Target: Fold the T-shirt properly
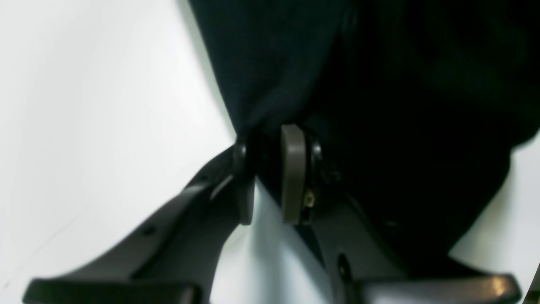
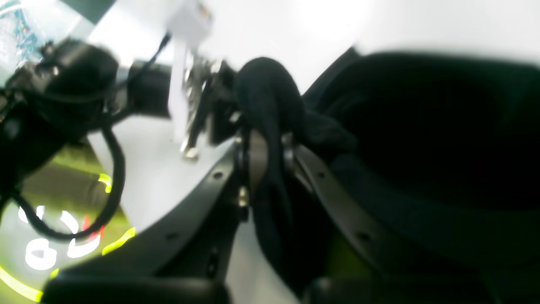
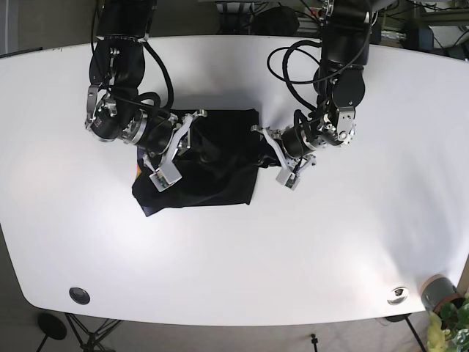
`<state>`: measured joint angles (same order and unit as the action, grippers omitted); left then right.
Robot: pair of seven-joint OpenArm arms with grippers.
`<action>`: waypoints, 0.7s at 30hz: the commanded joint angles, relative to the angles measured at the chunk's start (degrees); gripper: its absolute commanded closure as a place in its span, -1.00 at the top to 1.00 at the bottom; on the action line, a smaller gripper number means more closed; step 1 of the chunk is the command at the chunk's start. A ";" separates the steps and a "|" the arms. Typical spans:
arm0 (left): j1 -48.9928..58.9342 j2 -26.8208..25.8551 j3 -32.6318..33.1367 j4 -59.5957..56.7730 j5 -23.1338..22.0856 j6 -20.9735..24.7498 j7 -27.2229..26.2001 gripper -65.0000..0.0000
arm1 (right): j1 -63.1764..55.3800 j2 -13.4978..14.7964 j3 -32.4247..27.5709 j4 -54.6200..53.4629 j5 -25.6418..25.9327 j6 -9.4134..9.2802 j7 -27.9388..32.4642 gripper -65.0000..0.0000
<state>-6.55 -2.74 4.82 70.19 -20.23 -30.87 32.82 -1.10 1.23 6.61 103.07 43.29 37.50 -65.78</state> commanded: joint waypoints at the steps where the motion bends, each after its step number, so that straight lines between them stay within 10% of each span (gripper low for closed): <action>1: -0.44 0.33 0.24 0.18 1.37 0.24 1.86 -0.74 | 0.62 -0.75 -2.35 1.07 1.50 0.26 3.32 -0.90; 16: -1.23 0.59 -0.29 0.44 1.28 0.24 1.86 -0.74 | -1.31 -0.84 -7.18 -5.97 -7.29 0.44 9.65 -0.89; 21: -1.41 0.68 -5.39 2.82 1.28 0.24 1.86 -0.74 | -1.23 -0.58 -8.24 -9.57 -7.29 0.35 11.40 -0.43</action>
<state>-6.83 -1.54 0.14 70.89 -19.44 -31.09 35.14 -3.16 0.58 -1.74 93.36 34.74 37.52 -55.68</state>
